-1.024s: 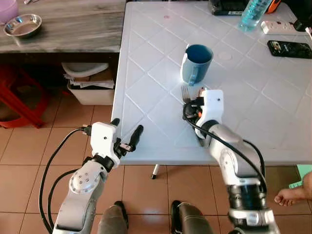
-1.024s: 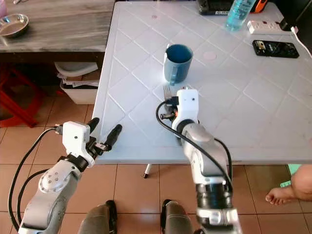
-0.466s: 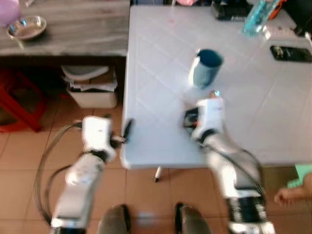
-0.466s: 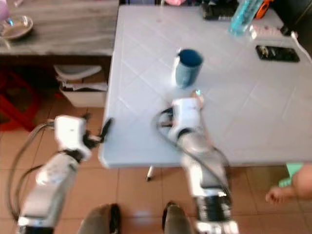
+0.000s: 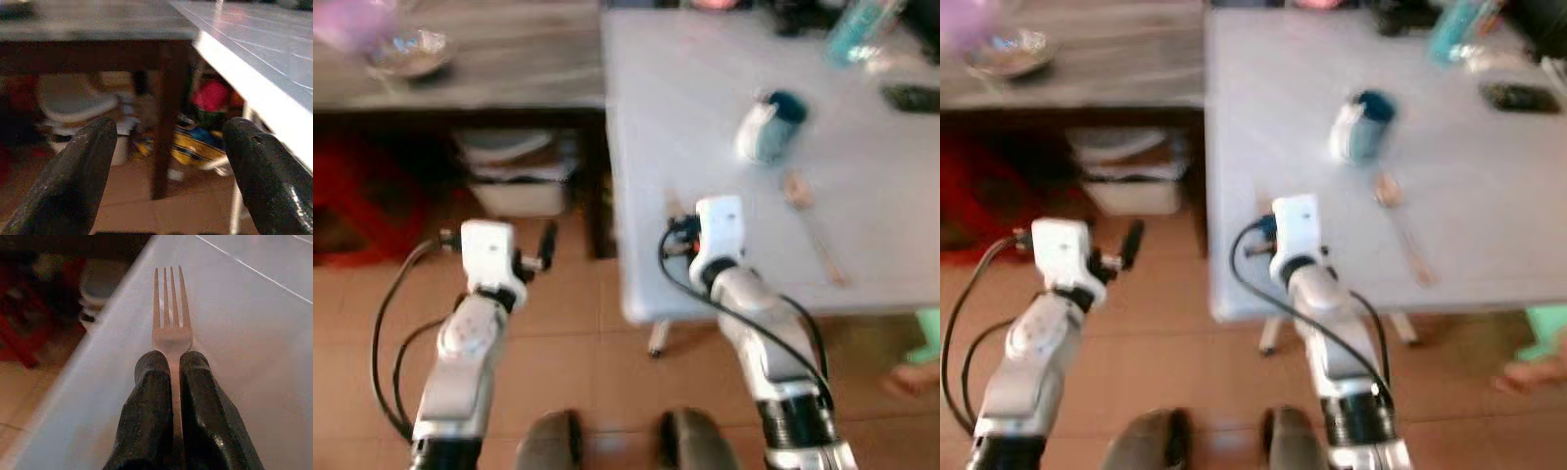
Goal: Setting the table
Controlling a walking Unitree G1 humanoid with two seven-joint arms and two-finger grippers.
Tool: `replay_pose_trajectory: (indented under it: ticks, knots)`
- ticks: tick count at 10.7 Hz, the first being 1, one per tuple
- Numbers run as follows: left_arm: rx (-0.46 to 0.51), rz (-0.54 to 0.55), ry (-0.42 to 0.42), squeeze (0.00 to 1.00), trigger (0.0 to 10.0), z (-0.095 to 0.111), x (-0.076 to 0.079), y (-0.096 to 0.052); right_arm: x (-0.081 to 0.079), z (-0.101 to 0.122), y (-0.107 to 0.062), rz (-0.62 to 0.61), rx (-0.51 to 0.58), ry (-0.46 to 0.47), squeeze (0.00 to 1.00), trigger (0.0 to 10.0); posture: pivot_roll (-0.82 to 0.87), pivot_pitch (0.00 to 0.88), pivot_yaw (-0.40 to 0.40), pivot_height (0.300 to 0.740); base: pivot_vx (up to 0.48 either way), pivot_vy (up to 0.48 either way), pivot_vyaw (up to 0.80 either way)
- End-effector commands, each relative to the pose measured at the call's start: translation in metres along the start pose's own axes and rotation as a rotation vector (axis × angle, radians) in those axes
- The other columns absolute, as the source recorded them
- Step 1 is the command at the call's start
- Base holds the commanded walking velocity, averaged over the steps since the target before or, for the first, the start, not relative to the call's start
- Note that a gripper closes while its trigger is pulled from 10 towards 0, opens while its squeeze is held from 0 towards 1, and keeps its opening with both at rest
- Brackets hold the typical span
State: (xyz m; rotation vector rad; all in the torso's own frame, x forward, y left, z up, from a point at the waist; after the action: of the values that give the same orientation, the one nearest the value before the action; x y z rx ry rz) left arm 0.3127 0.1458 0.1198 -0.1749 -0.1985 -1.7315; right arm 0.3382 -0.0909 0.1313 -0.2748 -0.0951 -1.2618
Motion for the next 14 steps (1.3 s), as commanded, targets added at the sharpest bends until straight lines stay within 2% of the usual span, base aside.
replay_pose_trajectory:
  ticks: [1,3,6,14]
  knots:
    - [-0.014,-0.008,-0.01,0.0,10.0,-0.006,0.004,-0.001,0.002,-0.01,-0.003,0.0,-0.019,-0.007,0.0,0.0,-0.05,0.174,0.018,0.74,0.0,0.442,0.0]
    - [0.006,0.005,-0.003,0.0,10.0,-0.002,0.0,0.003,0.001,-0.003,-0.002,-0.001,0.02,-0.028,0.0,0.0,-0.05,0.171,0.02,0.74,0.0,0.422,0.0]
    - [0.018,0.016,0.009,0.0,10.0,0.0,-0.002,0.004,0.005,0.003,-0.002,-0.028,0.06,-0.039,0.0,0.0,-0.05,0.172,0.023,0.74,0.305,0.365,0.0]
    - [0.037,-0.011,0.028,0.0,10.0,0.0,0.005,0.006,0.007,0.007,-0.002,-0.037,0.09,-0.053,0.0,0.0,-0.05,0.173,0.023,0.74,0.472,0.0,0.0]
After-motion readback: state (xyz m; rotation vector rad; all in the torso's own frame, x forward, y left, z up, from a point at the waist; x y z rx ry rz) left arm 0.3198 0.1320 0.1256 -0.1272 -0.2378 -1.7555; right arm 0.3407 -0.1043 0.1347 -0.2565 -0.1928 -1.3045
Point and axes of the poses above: a point about 5 cm out from each wrist's last joint towards the gripper, its own y axis pointing out of the wrist towards the gripper, its own z axis along the axis of the wrist's last joint, x = y × z, the point moved 4 cm from there along y, pointing out of the wrist towards the gripper, and after that the axes turned 12 degrees about -y, right-handed, at the moved point
